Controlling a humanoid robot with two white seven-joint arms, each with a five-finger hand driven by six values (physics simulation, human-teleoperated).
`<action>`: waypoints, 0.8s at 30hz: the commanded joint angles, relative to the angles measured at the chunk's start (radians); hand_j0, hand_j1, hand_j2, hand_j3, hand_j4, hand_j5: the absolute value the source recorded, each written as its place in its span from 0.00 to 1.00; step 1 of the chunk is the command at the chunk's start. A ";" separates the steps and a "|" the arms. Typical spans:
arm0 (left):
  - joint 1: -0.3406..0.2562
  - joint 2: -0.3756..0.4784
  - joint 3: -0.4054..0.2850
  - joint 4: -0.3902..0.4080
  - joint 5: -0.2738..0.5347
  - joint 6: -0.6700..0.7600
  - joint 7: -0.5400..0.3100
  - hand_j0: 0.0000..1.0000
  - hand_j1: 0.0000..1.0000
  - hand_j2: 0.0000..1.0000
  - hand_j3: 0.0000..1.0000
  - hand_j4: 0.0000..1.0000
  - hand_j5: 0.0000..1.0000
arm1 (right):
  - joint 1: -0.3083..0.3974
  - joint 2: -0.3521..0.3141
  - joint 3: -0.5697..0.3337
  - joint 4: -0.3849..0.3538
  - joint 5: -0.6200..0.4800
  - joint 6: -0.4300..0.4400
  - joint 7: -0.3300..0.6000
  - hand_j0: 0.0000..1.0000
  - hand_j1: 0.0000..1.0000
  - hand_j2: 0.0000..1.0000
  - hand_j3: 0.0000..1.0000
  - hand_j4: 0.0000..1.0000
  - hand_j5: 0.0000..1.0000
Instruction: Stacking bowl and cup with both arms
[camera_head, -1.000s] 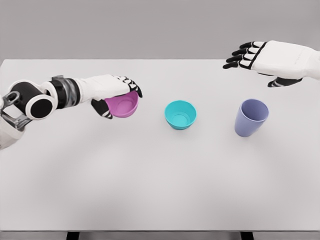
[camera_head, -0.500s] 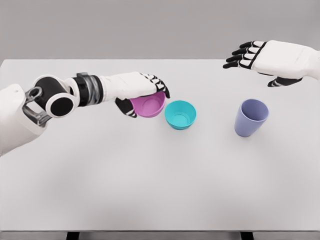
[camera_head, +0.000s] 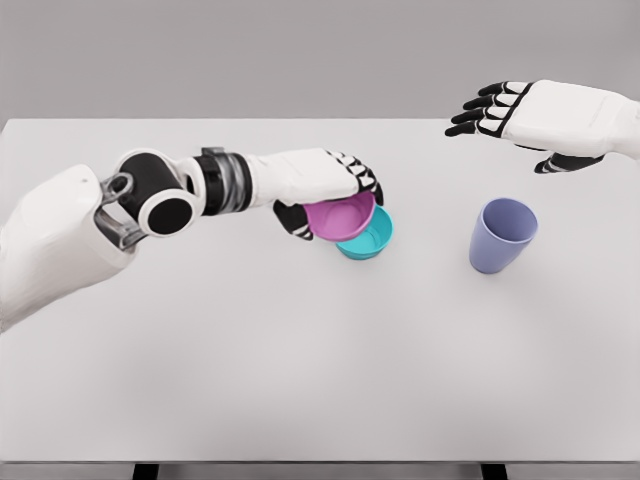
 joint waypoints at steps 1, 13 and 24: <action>0.000 -0.015 -0.013 0.019 -0.002 -0.001 0.001 0.61 0.61 0.61 0.61 0.61 0.61 | 0.000 0.001 0.000 0.000 -0.003 0.003 -0.001 1.00 1.00 1.00 1.00 1.00 1.00; -0.006 -0.101 -0.030 0.123 -0.018 -0.001 0.001 0.62 0.62 0.62 0.62 0.62 0.62 | -0.002 0.005 0.000 0.000 -0.005 0.003 -0.001 1.00 1.00 1.00 1.00 1.00 1.00; -0.008 -0.152 -0.045 0.202 -0.030 -0.002 0.001 0.63 0.63 0.63 0.63 0.63 0.63 | 0.006 -0.015 0.004 0.022 -0.003 0.003 -0.001 1.00 1.00 1.00 1.00 1.00 1.00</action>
